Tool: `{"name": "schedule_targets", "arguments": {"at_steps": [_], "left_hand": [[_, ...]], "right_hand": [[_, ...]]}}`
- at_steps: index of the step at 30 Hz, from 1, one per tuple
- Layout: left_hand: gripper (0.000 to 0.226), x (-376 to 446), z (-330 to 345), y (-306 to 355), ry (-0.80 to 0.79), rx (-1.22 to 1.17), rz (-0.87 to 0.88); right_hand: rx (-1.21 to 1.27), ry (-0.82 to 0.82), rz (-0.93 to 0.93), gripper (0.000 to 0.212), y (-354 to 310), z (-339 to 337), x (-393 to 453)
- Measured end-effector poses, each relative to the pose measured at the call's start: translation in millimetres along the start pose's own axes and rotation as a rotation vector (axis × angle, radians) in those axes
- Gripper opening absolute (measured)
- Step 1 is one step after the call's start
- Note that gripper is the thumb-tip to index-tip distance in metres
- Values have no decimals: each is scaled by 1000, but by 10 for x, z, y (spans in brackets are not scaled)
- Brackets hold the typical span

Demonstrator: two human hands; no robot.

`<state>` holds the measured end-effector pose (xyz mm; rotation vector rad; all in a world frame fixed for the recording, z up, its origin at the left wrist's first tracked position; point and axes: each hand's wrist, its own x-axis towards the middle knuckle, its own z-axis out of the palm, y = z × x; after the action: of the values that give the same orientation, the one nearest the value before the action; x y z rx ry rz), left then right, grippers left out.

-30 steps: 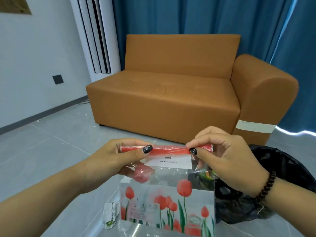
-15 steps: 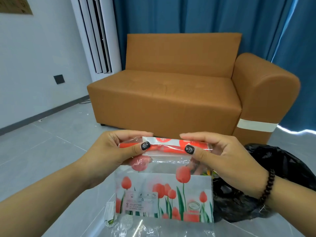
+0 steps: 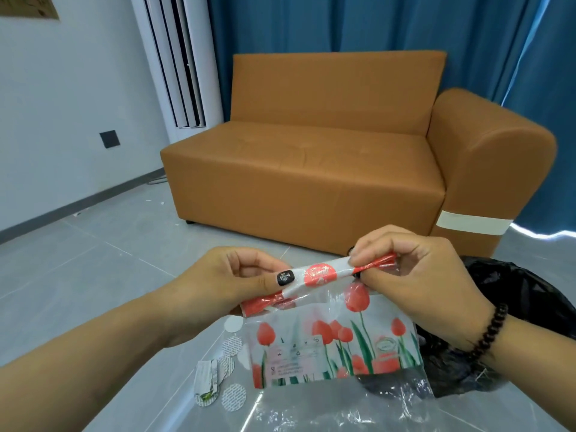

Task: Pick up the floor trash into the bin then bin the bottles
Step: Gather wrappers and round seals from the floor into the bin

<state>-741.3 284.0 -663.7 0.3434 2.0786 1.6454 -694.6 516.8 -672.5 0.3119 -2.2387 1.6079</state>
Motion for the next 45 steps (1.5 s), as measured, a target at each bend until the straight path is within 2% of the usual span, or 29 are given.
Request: {"name": "schedule_targets", "arguments": {"at_steps": [3, 4, 6, 8, 11, 16, 20, 25, 28, 32, 34, 38, 40, 43, 45], "left_hand": [[25, 4, -17, 8, 62, 7, 69], [22, 3, -27, 13, 82, 15, 92], [20, 10, -38, 5, 107, 41, 131], [21, 12, -28, -8, 112, 33, 153], [29, 25, -26, -37, 71, 12, 117], [50, 6, -73, -62, -109, 57, 9], [31, 19, -37, -44, -24, 74, 52], [29, 12, -39, -4, 71, 36, 129], [27, 10, -34, -24, 59, 67, 116], [35, 8, -29, -54, -62, 70, 24], [37, 14, -35, -62, -42, 35, 26], [27, 26, -30, -49, 50, 20, 106], [28, 30, -26, -36, 69, -24, 107], [32, 25, -16, -43, 53, -32, 89], [37, 16, -9, -57, -12, -39, 55]], "right_hand": [[65, -80, 77, 24, -23, -35, -8], [85, -124, 137, 26, -27, -51, -7], [51, -199, 264, 45, -3, -73, -5], [17, -232, 312, 43, -1, -65, -4], [122, -175, 276, 18, -30, -36, -8], [82, -118, 185, 22, -24, -56, 8], [5, -115, 103, 26, -5, -42, -2], [63, -225, 240, 39, 14, -51, -1], [84, -207, 227, 27, 9, -61, 0], [47, -167, 177, 18, 1, -100, 7], [39, -164, 159, 20, 8, -98, 9], [124, -171, 198, 19, 17, -72, -5], [141, -173, 256, 29, 36, -73, -1], [75, -159, 312, 30, 58, -66, 14], [36, -123, 310, 30, 50, -68, 19]]}}
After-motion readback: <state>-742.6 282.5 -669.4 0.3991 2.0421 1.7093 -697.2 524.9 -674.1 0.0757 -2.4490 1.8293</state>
